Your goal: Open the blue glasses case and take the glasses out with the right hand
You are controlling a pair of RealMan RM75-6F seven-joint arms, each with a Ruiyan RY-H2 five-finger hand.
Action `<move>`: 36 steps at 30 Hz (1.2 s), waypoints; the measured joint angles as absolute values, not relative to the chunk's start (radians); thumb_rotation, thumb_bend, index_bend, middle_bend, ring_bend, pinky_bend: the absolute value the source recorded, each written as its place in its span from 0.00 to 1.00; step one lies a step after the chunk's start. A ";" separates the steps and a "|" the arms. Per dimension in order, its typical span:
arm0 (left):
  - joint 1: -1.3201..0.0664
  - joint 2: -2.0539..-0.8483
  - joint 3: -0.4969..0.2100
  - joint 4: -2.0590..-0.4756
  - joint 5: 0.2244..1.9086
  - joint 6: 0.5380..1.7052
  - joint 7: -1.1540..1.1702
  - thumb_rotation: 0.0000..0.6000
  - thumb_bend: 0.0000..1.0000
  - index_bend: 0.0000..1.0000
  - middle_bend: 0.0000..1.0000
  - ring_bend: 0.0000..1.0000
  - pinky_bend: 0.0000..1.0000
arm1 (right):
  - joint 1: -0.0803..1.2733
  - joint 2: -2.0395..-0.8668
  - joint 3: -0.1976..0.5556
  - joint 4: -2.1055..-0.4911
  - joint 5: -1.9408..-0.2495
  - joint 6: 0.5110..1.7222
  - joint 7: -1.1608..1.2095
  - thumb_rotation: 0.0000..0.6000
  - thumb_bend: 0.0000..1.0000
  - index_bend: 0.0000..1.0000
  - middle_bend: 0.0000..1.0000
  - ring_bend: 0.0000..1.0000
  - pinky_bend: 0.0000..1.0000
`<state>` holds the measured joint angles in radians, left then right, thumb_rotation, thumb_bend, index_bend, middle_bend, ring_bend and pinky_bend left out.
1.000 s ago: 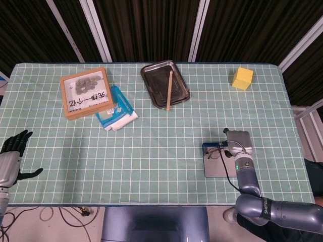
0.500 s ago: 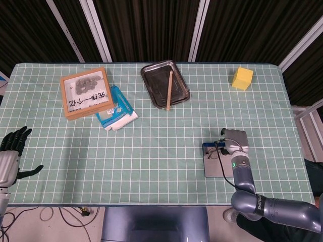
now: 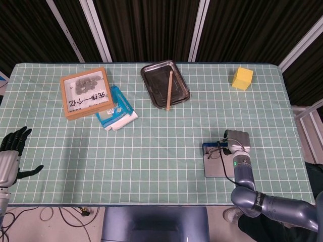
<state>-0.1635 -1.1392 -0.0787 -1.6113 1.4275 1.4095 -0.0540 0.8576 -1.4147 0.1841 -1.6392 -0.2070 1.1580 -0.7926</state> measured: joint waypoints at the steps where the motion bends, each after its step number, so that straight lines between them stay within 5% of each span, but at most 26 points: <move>1: -0.164 -1.139 -0.079 -1.612 1.427 1.409 -0.054 1.00 0.07 0.00 0.00 0.00 0.00 | 0.857 -1.415 0.185 -1.639 -0.206 1.158 -0.793 1.00 0.41 0.38 0.97 1.00 1.00; 36: -0.163 -1.136 -0.083 -1.623 1.409 1.397 -0.058 1.00 0.07 0.00 0.00 0.00 0.00 | 0.850 -1.441 0.199 -1.609 -0.177 1.135 -0.812 1.00 0.50 0.43 0.97 1.00 1.00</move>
